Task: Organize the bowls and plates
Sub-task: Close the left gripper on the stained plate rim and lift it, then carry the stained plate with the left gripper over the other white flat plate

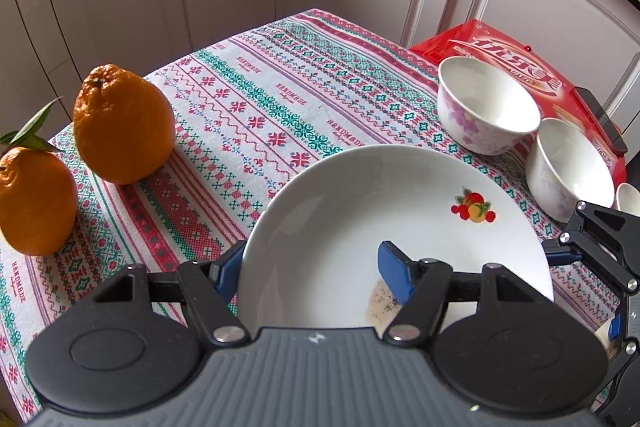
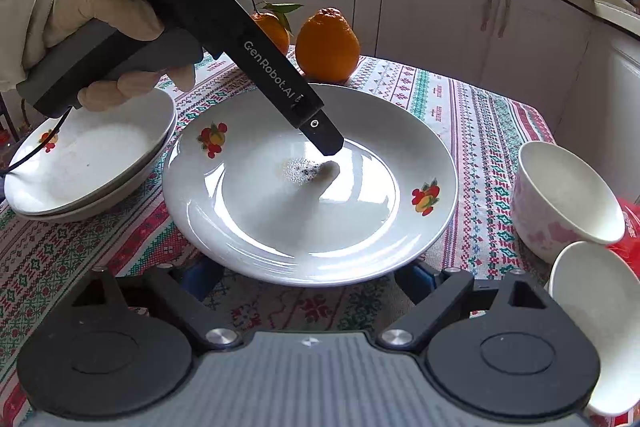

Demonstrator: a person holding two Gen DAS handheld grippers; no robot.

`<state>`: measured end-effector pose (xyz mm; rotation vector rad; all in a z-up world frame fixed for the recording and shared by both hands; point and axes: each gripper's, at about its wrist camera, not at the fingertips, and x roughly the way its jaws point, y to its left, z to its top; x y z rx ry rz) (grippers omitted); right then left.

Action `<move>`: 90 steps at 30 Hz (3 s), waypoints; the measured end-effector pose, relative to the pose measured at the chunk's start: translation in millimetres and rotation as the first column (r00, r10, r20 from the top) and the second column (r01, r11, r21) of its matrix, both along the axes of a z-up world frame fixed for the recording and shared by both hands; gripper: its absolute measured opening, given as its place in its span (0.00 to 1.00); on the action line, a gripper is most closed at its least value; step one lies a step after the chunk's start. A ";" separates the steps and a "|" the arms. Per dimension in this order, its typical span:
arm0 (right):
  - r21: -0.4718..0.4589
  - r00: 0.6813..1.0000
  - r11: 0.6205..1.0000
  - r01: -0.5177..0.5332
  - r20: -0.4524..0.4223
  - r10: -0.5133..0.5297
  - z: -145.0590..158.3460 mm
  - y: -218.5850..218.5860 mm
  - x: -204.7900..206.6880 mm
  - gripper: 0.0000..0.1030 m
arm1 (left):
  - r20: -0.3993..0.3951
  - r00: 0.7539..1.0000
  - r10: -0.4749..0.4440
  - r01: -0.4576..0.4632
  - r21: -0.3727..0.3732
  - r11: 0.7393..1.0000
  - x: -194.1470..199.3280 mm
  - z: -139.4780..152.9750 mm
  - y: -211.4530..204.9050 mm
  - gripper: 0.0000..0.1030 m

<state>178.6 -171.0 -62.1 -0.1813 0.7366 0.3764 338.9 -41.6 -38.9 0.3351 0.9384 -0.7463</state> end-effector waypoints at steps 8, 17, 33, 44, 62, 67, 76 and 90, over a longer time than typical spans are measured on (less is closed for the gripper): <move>0.006 0.999 0.999 -0.047 0.028 0.047 22.6 6.4 -22.5 0.91 | 0.039 0.999 0.030 -0.029 -0.012 0.999 -30.8 23.3 16.1 0.66; 0.012 0.990 0.991 -0.131 0.054 0.130 42.6 26.3 -45.9 0.91 | 0.074 0.992 0.103 -0.101 -0.033 0.994 -68.9 45.5 54.5 0.66; -0.007 0.959 0.961 -0.278 0.052 0.278 49.6 82.1 -66.3 0.91 | 0.076 0.965 0.250 -0.245 -0.065 0.967 -112.4 44.7 130.0 0.66; -0.022 0.943 0.943 -0.331 0.015 0.331 41.3 111.1 -56.6 0.91 | 0.030 0.947 0.318 -0.315 -0.087 0.945 -113.5 24.5 167.1 0.67; -0.057 0.939 0.937 -0.344 -0.009 0.344 33.9 125.1 -48.4 0.91 | -0.013 0.939 0.344 -0.343 -0.103 0.934 -103.9 3.2 183.7 0.67; -0.060 0.937 0.935 -0.350 -0.011 0.350 34.0 126.9 -49.8 0.91 | -0.026 0.937 0.349 -0.350 -0.109 0.931 -101.7 0.0 187.7 0.67; -0.065 0.937 0.934 -0.350 -0.008 0.350 35.0 127.9 -48.4 0.91 | -0.029 0.936 0.352 -0.353 -0.101 0.930 -100.6 -2.6 190.0 0.68; -0.075 0.935 0.932 -0.354 -0.009 0.354 33.3 128.5 -45.9 0.92 | -0.021 0.942 0.335 -0.335 -0.091 0.938 -101.3 0.0 194.0 0.70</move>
